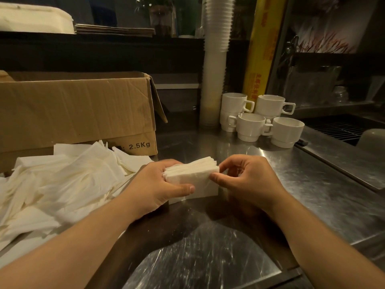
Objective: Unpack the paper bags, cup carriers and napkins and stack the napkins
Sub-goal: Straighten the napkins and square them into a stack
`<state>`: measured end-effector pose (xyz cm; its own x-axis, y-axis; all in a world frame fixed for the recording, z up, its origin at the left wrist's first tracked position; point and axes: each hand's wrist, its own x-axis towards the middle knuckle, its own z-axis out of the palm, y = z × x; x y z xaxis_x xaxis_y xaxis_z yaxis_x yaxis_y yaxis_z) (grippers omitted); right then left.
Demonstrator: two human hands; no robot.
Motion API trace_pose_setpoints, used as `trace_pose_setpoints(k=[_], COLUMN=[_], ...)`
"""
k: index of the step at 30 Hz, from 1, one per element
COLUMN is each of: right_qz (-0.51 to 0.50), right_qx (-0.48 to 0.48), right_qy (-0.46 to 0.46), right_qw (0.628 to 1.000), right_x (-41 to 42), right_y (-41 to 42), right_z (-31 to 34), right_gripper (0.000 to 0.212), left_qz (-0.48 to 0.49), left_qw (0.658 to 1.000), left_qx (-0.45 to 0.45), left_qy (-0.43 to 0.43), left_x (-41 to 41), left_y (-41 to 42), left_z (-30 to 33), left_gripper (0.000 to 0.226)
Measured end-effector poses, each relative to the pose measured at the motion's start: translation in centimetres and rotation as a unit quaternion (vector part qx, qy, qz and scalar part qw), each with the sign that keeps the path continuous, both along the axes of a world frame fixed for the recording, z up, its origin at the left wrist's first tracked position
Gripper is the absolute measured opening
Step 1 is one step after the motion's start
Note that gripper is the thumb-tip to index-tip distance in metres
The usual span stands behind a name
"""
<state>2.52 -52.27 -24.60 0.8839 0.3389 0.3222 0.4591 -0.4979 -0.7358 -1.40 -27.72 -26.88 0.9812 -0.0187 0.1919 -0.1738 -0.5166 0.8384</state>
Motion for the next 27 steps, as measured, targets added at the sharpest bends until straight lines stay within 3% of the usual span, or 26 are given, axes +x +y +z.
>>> trace_pose_setpoints(k=[10,17,27], right_qz=[0.032,0.021,0.016], right_qx=[0.002,0.003,-0.008], right_qy=[0.023,0.03,0.035], right_qw=[0.999,0.999,0.999], right_x=[0.13,0.29,0.25], right_y=[0.03,0.06,0.01], right_z=[-0.17,-0.22,-0.15], right_gripper=[0.011,0.029,0.017], left_qz=[-0.011,-0.015,-0.02], left_qw=[1.0,1.0,1.0], left_qx=[-0.006,-0.009,0.001], left_qy=[0.002,0.009,0.004], left_x=[-0.07,-0.03,-0.03], left_y=[-0.02,-0.02,0.02], left_z=[0.1,0.08,0.23], left_gripper=[0.045,0.045,0.048])
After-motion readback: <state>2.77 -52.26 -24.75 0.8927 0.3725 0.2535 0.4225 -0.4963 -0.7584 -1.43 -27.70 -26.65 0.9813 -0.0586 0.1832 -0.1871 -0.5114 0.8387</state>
